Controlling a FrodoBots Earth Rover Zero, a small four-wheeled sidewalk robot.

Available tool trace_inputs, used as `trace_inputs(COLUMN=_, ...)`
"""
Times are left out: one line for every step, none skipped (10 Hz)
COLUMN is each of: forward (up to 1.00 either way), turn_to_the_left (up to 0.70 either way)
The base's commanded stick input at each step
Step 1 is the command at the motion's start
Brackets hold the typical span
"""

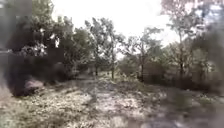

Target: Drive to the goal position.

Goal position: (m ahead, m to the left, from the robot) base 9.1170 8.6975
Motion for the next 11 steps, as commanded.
trace_inputs(forward=0.85, turn_to_the_left=0.0)
trace_inputs(forward=0.85, turn_to_the_left=0.0)
trace_inputs(forward=0.85, turn_to_the_left=0.0)
trace_inputs(forward=0.85, turn_to_the_left=0.0)
trace_inputs(forward=0.85, turn_to_the_left=0.0)
trace_inputs(forward=0.85, turn_to_the_left=0.0)
trace_inputs(forward=0.85, turn_to_the_left=0.0)
trace_inputs(forward=0.85, turn_to_the_left=0.0)
trace_inputs(forward=0.85, turn_to_the_left=0.0)
trace_inputs(forward=0.85, turn_to_the_left=0.0)
trace_inputs(forward=0.85, turn_to_the_left=0.0)
